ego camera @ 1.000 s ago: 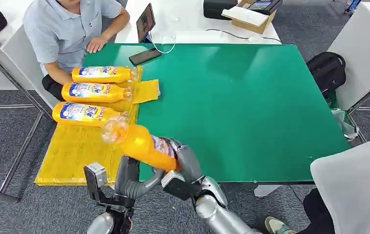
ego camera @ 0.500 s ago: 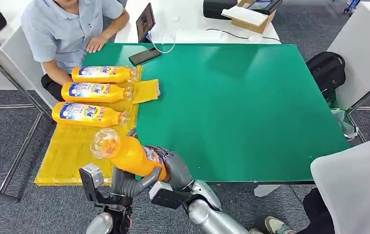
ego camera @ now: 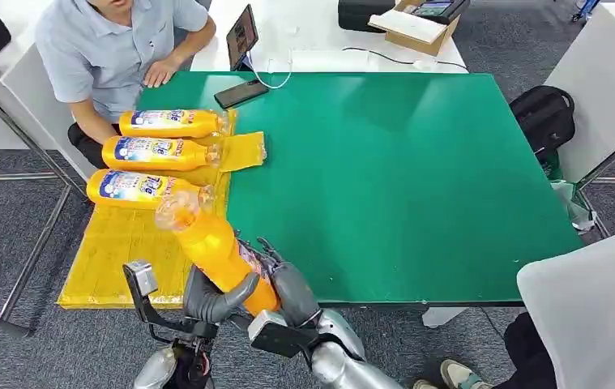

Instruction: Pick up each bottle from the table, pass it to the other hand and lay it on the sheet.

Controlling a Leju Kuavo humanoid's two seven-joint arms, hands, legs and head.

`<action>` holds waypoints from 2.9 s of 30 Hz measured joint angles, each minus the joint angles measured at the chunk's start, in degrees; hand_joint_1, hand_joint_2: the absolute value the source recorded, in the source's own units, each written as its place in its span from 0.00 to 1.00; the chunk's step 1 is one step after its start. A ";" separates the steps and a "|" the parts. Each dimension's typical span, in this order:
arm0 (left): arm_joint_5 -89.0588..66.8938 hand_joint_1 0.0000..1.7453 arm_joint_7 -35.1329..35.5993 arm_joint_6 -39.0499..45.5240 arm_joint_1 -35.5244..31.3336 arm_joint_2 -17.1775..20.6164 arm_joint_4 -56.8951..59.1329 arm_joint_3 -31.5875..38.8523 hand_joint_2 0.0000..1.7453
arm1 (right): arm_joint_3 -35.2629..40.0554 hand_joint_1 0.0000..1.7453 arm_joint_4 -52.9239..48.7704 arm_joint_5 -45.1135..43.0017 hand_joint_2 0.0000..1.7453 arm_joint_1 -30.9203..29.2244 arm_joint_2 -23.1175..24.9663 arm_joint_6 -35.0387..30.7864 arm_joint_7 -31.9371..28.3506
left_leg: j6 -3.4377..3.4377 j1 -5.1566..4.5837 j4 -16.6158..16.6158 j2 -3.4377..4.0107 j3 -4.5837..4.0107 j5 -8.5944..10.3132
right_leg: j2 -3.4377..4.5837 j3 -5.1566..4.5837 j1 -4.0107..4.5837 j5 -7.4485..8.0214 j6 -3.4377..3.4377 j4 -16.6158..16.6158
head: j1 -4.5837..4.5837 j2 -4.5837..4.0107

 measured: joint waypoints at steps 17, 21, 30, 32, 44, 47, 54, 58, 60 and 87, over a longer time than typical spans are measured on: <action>-9.51 1.00 -7.66 26.31 -5.11 -1.11 6.30 10.51 1.00 | 2.95 0.00 -25.81 0.82 0.00 4.28 -3.98 -15.40 -0.92 | -0.05 0.05 0.00 0.00 -0.01 0.03 | -0.14 -0.03 0.05 0.00 -0.02 0.02 | 0.00 0.00; -19.01 1.00 -12.83 32.22 -6.74 -1.09 9.42 13.94 1.00 | 2.97 0.00 -26.24 -1.67 0.00 4.45 -4.51 -15.40 -0.90 | -0.05 0.06 0.01 -0.04 -0.02 0.04 | -0.15 -0.02 0.05 0.00 -0.02 0.02 | 0.00 0.00; -22.95 1.00 -14.01 33.25 -8.10 -1.40 13.18 16.78 1.00 | 2.99 0.00 -26.26 -2.24 0.00 4.48 -4.88 -15.40 -0.90 | -0.04 0.06 0.01 -0.02 -0.02 0.04 | -0.15 -0.02 0.05 0.00 -0.01 0.02 | -0.02 0.00; -22.95 1.00 -14.01 33.25 -8.20 -1.53 13.57 17.13 1.00 | 2.99 0.00 -26.26 -2.24 0.00 4.48 -4.92 -15.40 -0.92 | -0.04 0.06 0.00 -0.01 -0.02 0.04 | -0.15 -0.02 0.05 0.00 -0.02 0.02 | 0.00 0.00; -83.30 1.00 -8.23 33.25 -11.81 -3.63 21.60 23.98 1.00 | 4.42 0.00 -26.00 -5.36 0.00 4.32 -5.10 -13.17 -0.90 | -0.04 0.04 0.01 -0.03 -0.01 0.05 | -0.16 0.00 0.03 0.01 -0.01 0.02 | 0.00 0.00; -93.73 1.00 0.91 33.16 -14.44 -3.17 28.82 24.22 1.00 | 4.77 0.00 -25.41 -5.69 0.00 4.27 -5.07 -9.78 -0.90 | -0.04 0.05 0.01 -0.03 0.00 0.05 | -0.16 -0.01 0.05 0.02 -0.01 0.02 | 0.00 0.00; -105.92 1.00 18.04 25.16 -23.60 0.15 44.03 18.86 1.00 | 4.70 0.00 -22.68 -5.71 0.00 4.59 -3.91 -4.01 -0.90 | -0.05 0.06 -0.03 -0.21 0.21 0.05 | -0.25 0.26 0.07 -0.02 -0.04 0.07 | 0.00 0.00; -108.15 0.84 20.09 22.16 -27.14 0.96 48.48 15.99 1.00 | 4.70 0.00 -21.10 -5.69 0.00 4.98 -2.95 -1.96 -0.90 | -0.09 0.06 -0.06 -0.24 0.62 0.01 | -0.27 0.69 0.07 -0.11 -0.12 0.05 | 0.00 0.00; -108.22 0.32 20.04 21.01 -28.33 1.20 49.96 14.88 1.00 | 4.70 0.00 -20.30 -5.71 0.00 5.11 -2.49 -1.41 -0.90 | -0.10 0.06 -0.07 -0.25 0.73 0.02 | -0.26 0.77 0.07 -0.12 -0.14 0.04 | 0.00 0.00; -30.68 0.00 -8.83 2.97 -11.96 -2.70 14.85 15.60 1.00 | 3.33 0.00 -14.68 -10.62 0.00 5.68 -2.30 -2.07 -0.90 | -0.10 0.06 -0.01 -0.22 0.18 0.20 | -0.27 0.21 0.08 0.00 -0.17 0.06 | 0.00 0.00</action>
